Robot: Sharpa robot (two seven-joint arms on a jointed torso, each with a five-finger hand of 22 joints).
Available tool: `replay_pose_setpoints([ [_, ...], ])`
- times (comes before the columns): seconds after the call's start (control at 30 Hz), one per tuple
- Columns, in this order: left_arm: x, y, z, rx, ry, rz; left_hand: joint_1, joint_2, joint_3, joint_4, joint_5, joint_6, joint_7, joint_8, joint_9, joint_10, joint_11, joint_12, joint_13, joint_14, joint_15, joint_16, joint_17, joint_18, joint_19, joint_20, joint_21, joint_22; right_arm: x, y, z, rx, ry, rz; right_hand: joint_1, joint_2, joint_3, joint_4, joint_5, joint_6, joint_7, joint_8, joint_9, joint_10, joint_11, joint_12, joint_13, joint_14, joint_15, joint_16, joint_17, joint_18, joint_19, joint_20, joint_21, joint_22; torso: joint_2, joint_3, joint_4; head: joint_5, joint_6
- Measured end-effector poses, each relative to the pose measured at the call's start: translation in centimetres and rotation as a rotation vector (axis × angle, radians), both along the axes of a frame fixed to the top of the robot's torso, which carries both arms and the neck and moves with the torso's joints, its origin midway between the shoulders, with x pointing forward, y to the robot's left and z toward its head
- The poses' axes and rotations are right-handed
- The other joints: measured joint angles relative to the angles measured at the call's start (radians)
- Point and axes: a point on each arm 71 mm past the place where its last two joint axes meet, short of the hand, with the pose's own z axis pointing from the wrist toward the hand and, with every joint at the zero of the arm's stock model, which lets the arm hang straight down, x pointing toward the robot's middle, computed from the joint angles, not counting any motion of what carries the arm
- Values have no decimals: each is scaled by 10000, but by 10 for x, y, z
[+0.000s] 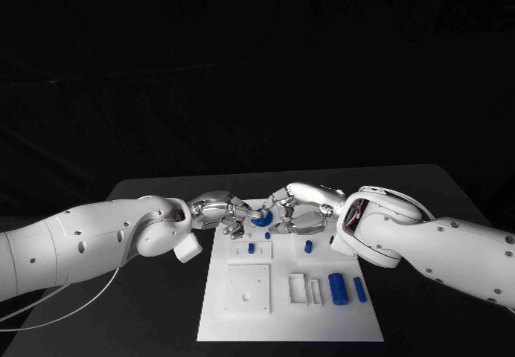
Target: Assemble the parts on the task board
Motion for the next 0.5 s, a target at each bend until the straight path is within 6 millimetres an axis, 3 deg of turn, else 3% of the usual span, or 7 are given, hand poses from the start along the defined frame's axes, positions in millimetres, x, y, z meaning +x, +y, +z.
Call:
replay_pose_setpoints([
  [0.3, 1, 1, 0, 68, -27, 105, 41, -39, -1, -1, -2, 36, -36, -22, 18, 0, 1, 0, 0, 3, -3, 39, 0, 0, 0, 0, 0, 11, -1, 1, -1, -14, 30, 39, -3, -4, -28, -28, 39, 14, -12, 49, 4, 3, -3, 0, 9, 0, 0, 0, -1, -1, 0, 0, 38, -1, -1, 1, 0, -9, -1],
  [0.5, 1, 1, 1, 112, -42, 110, 133, -30, -13, -13, -28, 36, -36, -59, 30, -16, 17, 0, -1, 3, -4, 39, -1, -1, 0, 0, 0, 11, 0, -1, -1, 17, -23, -79, -192, -161, -163, -64, 271, 29, -27, -3, -20, -21, 21, 0, 8, -42, -33, 0, -2, 1, -20, 20, 38, -1, 0, 6, 6, -9, -1],
])
